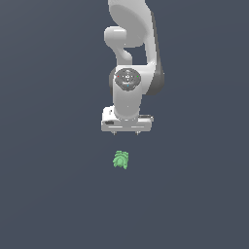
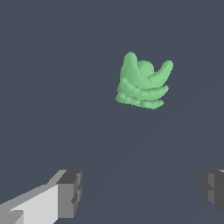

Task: Pick up the object and move it to a goal position.

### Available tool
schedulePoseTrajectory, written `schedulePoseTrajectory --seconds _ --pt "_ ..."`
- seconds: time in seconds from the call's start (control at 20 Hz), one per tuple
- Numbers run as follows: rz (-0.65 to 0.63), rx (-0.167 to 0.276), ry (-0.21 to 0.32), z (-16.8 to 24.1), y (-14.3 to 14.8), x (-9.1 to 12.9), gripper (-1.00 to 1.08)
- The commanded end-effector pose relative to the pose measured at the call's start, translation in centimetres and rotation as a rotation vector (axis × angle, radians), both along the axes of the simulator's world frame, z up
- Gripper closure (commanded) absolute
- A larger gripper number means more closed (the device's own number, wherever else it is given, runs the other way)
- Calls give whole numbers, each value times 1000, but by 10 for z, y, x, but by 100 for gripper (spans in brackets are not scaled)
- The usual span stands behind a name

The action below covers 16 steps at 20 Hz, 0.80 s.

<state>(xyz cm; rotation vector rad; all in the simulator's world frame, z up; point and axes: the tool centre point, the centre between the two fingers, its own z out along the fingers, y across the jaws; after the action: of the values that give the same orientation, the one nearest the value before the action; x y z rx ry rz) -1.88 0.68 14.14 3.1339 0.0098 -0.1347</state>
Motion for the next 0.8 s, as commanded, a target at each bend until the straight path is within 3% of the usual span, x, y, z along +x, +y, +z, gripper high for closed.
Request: schedulePoseTrajectory --seconds 0.0,0.75 --pt "0 0 0 0 0 0 -92" --pt "7 6 8 6 19 -4 -92"
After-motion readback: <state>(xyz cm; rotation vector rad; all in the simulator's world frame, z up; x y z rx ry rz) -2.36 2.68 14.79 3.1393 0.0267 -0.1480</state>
